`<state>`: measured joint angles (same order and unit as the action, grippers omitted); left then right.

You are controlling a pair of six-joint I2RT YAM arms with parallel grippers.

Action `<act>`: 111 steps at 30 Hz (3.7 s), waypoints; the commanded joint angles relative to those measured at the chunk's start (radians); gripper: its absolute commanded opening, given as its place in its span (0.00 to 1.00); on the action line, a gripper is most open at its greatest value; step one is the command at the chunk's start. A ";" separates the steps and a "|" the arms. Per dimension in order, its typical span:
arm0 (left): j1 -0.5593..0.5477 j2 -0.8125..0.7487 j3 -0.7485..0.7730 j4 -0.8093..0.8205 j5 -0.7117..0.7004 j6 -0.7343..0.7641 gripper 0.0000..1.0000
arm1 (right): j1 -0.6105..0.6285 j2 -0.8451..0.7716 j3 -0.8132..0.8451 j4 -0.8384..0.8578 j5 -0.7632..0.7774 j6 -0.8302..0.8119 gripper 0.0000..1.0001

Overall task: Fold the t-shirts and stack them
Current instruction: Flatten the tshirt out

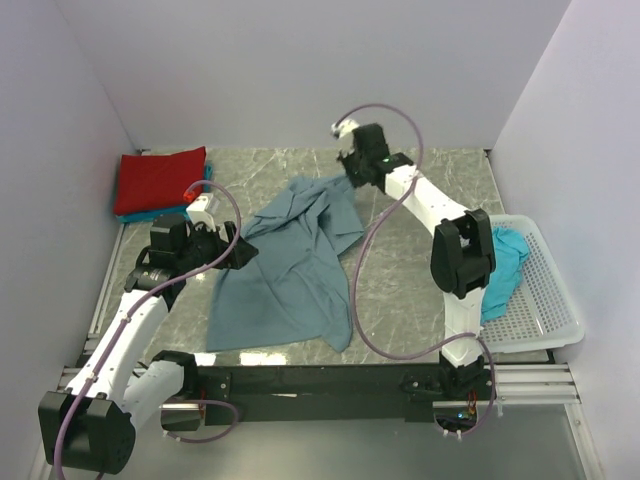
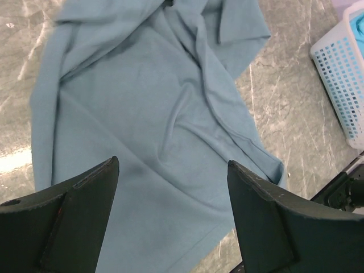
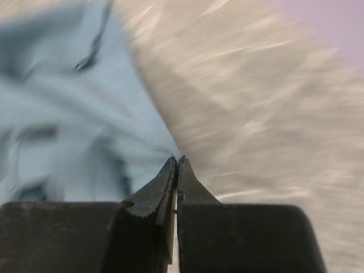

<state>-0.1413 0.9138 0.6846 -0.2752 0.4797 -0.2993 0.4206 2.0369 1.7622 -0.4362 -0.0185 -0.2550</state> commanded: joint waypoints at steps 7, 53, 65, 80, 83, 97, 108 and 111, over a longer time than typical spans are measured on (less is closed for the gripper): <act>-0.007 -0.024 0.016 0.050 0.072 0.020 0.82 | -0.106 -0.032 0.035 0.152 0.183 -0.171 0.70; -0.867 0.817 0.372 0.019 -0.372 -0.328 0.49 | -0.167 0.207 0.197 -0.427 -0.251 -0.391 0.42; -0.576 0.541 0.469 -0.237 -0.477 -0.174 0.00 | -0.152 0.217 0.670 -0.469 -0.134 -0.308 0.00; -0.158 0.220 1.160 -0.337 -0.530 0.089 0.00 | -0.227 -0.657 0.384 -0.162 -0.369 -0.177 0.00; -0.158 0.019 0.971 -0.299 -0.468 0.104 0.00 | -0.267 -0.855 0.199 -0.247 -0.455 -0.257 0.00; -0.158 -0.533 0.342 -0.453 0.106 -0.129 0.00 | -0.269 -1.538 -0.695 -0.967 -0.520 -0.826 0.00; -0.158 -0.362 0.218 -0.261 -0.237 -0.305 0.00 | -0.267 -1.198 -0.657 -0.366 -0.477 -0.411 0.00; -0.158 -0.134 0.268 -0.110 -0.329 -0.255 0.00 | -0.246 -0.925 -0.464 -0.270 -0.466 -0.307 0.00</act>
<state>-0.3046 0.5888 0.9245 -0.6041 0.3038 -0.5583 0.1627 0.9329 1.1728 -0.9634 -0.5190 -0.7288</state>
